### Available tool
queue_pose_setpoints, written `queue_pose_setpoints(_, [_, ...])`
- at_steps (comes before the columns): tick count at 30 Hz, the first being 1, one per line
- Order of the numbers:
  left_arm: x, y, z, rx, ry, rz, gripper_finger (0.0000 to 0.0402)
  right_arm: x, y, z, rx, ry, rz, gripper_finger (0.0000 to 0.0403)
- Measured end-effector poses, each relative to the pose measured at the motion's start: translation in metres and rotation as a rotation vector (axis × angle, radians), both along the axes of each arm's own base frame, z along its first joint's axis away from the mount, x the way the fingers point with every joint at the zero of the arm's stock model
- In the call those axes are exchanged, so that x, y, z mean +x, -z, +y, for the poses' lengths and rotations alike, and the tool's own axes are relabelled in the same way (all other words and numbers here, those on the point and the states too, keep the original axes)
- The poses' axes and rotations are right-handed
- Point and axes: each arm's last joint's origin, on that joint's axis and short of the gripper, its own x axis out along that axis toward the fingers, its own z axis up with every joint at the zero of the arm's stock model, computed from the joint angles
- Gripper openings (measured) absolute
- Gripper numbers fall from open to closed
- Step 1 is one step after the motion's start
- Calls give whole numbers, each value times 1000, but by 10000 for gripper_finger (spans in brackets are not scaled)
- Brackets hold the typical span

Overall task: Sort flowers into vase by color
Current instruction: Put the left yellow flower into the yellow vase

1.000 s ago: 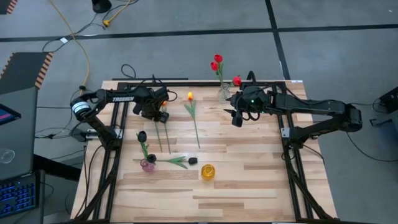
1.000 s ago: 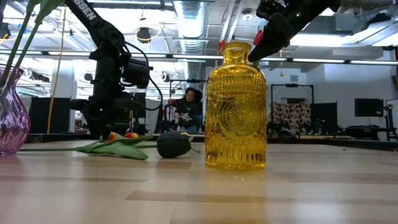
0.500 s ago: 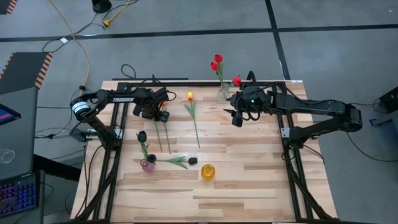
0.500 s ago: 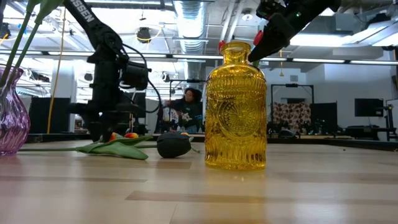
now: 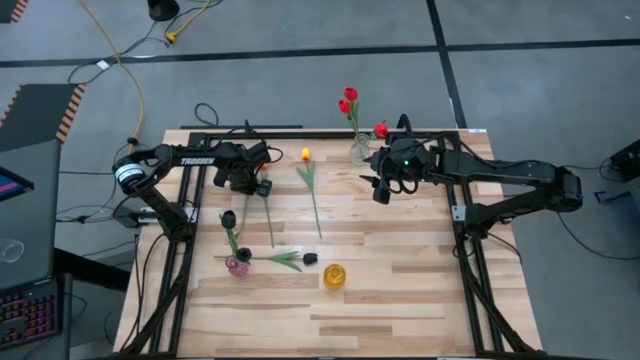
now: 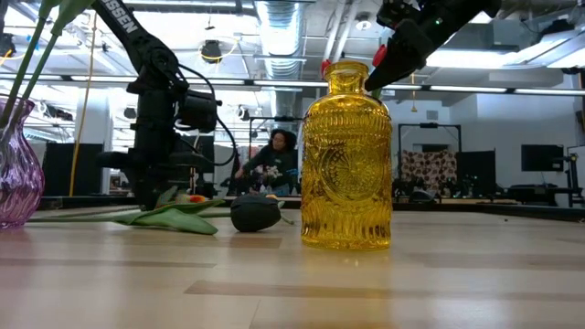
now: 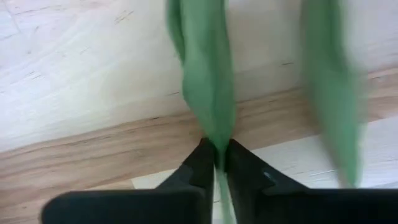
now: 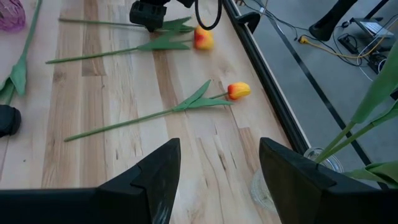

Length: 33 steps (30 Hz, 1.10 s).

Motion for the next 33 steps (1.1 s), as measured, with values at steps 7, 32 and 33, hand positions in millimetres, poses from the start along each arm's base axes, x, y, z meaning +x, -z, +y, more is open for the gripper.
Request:
queue_pose_setpoints(7, [1,-4,0,3,1,-30,8,0,0,0,0,0,0,246])
queue_pose_setpoints(32, [-14,-157,-23,744,221,-811,0,25,-17,-1,157,-99,-344,246])
queue_pose_setpoints(33, [-11,-161,-25,774,243,-851,0,30,-16,-1,175,-125,-364,246])
